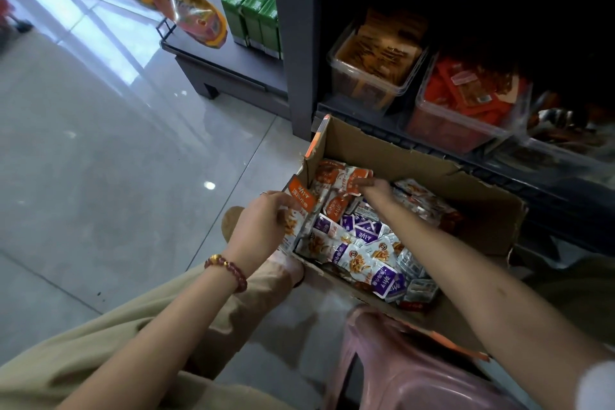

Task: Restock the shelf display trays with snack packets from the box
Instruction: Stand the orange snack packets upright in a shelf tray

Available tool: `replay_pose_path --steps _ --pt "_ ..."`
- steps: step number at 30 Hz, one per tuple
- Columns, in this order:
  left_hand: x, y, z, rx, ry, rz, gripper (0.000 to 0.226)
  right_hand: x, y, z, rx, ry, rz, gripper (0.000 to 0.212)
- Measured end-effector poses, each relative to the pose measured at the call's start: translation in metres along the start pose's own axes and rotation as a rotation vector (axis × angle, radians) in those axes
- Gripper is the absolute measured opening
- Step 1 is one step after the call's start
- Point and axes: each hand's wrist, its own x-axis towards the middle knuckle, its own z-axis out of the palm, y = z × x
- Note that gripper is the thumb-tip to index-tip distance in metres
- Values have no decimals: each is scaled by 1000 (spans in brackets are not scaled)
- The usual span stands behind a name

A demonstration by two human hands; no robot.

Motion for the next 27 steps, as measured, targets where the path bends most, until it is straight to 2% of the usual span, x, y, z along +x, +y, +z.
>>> replay_pose_path --steps 4,5,8,10,13,16,18,20,24,27 --pt "1 7 -3 -42 72 -15 38 -31 -7 -24 -182 286 -298 12" --pt "1 10 -4 -69 89 -18 36 -43 -11 -34 -215 290 -386 9" --pt "2 20 -6 -152 129 -29 20 -78 -28 -69 -297 151 -569 23" --pt "1 32 -9 -185 131 -25 15 -102 -41 -92 -272 6 -583 31" --pt "-1 59 -12 -217 100 43 24 -140 -59 -124 -146 -175 -568 34" --pt "-6 98 -11 -363 -26 136 31 -172 -78 -151 -36 -261 -579 46" --pt "-9 122 -9 -408 -74 192 48 -186 -90 -166 -19 -271 -599 52" --pt "-9 144 -6 -342 -51 299 53 -192 -101 -178 -38 -259 -641 52" --pt "-5 182 -3 -237 41 439 33 -195 -113 -205 0 -207 -672 47" --pt "-4 199 -4 -192 74 538 28 -192 -117 -219 20 -98 -640 39"
